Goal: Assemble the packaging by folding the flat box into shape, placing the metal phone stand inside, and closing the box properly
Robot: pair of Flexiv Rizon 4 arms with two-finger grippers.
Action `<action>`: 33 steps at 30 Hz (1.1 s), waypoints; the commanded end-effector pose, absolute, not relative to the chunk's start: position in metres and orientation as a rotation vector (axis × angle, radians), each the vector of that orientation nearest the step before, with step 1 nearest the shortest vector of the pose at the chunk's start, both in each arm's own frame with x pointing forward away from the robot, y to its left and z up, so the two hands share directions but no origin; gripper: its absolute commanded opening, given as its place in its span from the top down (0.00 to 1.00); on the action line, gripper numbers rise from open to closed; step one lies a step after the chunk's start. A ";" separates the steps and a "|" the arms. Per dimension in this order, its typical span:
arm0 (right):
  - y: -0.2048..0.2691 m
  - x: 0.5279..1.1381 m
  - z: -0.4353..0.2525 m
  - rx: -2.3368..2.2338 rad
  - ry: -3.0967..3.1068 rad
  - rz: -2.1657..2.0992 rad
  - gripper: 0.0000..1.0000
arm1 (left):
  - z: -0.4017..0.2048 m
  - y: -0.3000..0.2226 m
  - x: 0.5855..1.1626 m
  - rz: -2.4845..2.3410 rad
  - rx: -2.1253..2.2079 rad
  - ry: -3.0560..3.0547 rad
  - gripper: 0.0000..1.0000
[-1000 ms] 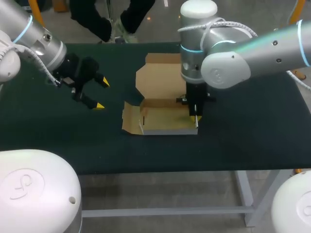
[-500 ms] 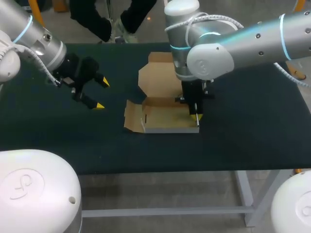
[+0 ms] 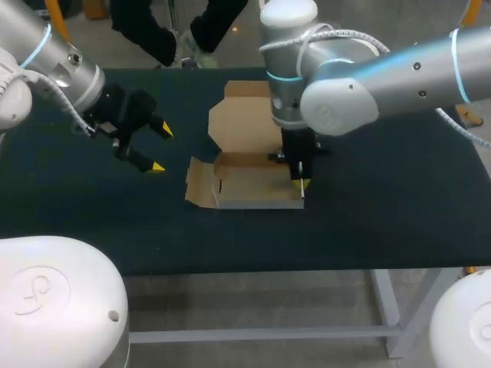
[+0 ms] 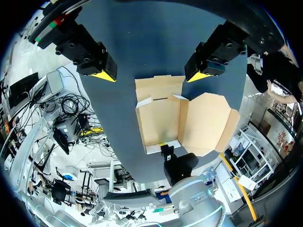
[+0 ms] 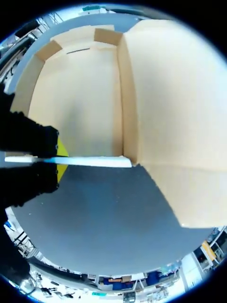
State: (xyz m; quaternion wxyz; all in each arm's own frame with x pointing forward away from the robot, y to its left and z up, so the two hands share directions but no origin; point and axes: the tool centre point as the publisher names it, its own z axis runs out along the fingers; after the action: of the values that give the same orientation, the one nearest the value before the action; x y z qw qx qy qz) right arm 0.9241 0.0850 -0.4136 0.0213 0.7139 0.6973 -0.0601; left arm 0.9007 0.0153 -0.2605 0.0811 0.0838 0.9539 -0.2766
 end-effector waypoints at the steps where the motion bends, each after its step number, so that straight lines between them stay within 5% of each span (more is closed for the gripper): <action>1: 0.076 0.912 -0.411 2.208 2.224 0.046 1.00 | -0.260 0.015 0.901 -0.821 0.251 2.857 0.00; 33: 0.085 0.919 -0.418 2.207 2.288 -0.023 1.00 | -0.260 0.015 0.901 -0.821 0.251 2.857 0.00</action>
State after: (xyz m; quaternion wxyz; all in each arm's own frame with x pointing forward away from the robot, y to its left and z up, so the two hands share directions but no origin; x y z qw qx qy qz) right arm 0.9187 0.0850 -0.4188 -0.0177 0.6943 0.7194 -0.0052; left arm 0.9007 0.0152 -0.2605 0.0810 0.0839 0.9539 -0.2767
